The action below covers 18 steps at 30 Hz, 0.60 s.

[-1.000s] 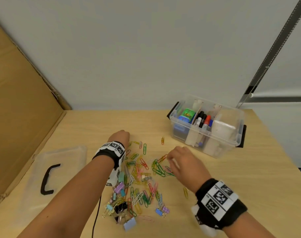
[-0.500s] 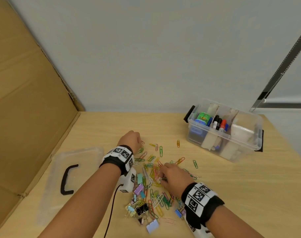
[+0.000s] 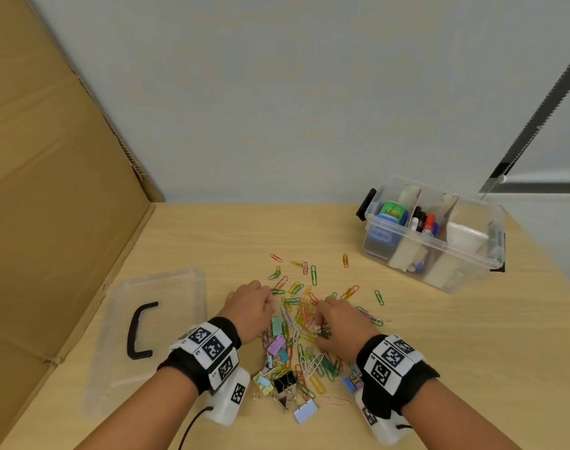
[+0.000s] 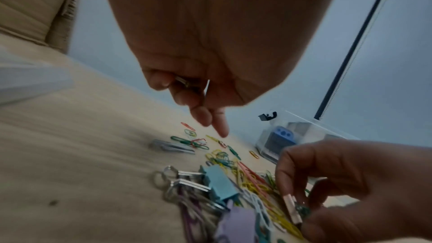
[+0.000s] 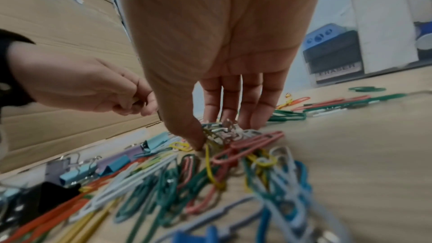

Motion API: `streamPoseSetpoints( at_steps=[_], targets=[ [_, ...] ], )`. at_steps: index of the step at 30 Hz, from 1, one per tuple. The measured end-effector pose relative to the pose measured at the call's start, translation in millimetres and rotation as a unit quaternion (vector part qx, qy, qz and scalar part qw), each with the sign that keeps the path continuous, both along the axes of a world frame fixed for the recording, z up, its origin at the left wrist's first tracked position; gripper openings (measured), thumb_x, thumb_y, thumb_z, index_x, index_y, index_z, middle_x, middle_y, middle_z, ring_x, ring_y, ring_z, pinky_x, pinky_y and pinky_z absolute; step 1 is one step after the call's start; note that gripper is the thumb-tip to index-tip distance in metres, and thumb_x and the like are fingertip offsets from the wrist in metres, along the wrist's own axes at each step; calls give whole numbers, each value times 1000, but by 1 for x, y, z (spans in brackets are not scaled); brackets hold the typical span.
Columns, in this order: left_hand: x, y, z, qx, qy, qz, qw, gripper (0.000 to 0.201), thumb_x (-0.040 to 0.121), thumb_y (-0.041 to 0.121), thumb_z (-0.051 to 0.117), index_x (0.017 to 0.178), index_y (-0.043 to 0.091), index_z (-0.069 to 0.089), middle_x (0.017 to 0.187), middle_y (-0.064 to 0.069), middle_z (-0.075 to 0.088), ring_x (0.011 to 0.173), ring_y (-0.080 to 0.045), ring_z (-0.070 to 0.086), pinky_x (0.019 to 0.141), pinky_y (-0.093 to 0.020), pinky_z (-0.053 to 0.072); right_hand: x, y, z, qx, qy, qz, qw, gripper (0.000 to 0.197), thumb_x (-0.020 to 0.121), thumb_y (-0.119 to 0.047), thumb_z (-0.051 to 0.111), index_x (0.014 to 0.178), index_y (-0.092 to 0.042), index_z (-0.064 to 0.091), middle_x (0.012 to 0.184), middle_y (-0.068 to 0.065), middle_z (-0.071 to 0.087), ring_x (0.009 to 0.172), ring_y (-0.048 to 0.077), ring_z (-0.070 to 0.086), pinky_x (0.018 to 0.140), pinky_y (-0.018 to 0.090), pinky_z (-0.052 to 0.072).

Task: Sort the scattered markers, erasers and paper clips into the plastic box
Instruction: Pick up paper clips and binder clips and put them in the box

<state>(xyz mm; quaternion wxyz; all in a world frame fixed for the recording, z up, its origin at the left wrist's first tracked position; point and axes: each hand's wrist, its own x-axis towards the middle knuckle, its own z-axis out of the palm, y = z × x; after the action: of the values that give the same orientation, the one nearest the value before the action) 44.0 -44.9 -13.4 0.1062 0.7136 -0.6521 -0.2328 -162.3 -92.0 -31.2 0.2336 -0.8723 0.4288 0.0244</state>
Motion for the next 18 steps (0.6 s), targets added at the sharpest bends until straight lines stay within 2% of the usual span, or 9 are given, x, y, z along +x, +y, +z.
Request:
streamPoseSetpoints(
  at_steps=[2, 4, 7, 9, 13, 18],
  targets=[
    [-4, 3, 0, 15, -23, -19, 999, 14, 91, 27, 43, 99, 23, 55, 101, 4, 48, 101, -18, 46, 97, -37, 35, 1, -1, 0, 9, -9, -12, 1000, 15, 80, -20, 61, 86, -23, 47, 96, -5, 46, 92, 16, 41, 77, 27, 38],
    [-6, 4, -4, 43, -40, -49, 997, 22, 88, 33, 51, 110, 27, 52, 110, 5, 49, 108, -17, 43, 99, -37, 32, 2, -2, 2, 24, -24, -27, 999, 15, 79, -16, 60, 80, -22, 46, 91, -3, 49, 88, 18, 45, 73, 28, 40],
    [-7, 4, -9, 49, -77, -72, 993, 28, 88, 33, 56, 115, 29, 51, 117, 5, 49, 112, -17, 43, 100, -36, 31, 1, -2, 5, 51, -48, -52, 996, 17, 78, -12, 60, 77, -22, 45, 81, -5, 50, 75, 16, 49, 64, 26, 40],
    [-8, 4, -11, 40, -76, -74, 994, 28, 87, 33, 57, 114, 29, 51, 116, 5, 49, 111, -17, 44, 100, -36, 31, -1, -3, 6, 59, -65, -68, 994, 17, 79, -13, 60, 78, -22, 45, 76, -8, 50, 67, 13, 47, 59, 24, 39],
    [-8, 3, -12, 27, -50, -70, 996, 25, 84, 33, 63, 104, 27, 50, 109, 7, 50, 104, -17, 45, 95, -34, 33, -3, -5, 7, 88, -110, -106, 984, 21, 80, -13, 66, 77, -20, 47, 72, -11, 50, 61, 6, 45, 54, 17, 36],
    [-8, 3, -9, 31, -8, -53, 998, 23, 82, 29, 68, 92, 26, 48, 93, 6, 56, 90, -17, 48, 83, -30, 35, -5, -9, 6, 128, -119, -129, 976, 30, 74, -16, 77, 70, -22, 48, 69, -6, 52, 60, 10, 47, 55, 20, 41]
  ],
)
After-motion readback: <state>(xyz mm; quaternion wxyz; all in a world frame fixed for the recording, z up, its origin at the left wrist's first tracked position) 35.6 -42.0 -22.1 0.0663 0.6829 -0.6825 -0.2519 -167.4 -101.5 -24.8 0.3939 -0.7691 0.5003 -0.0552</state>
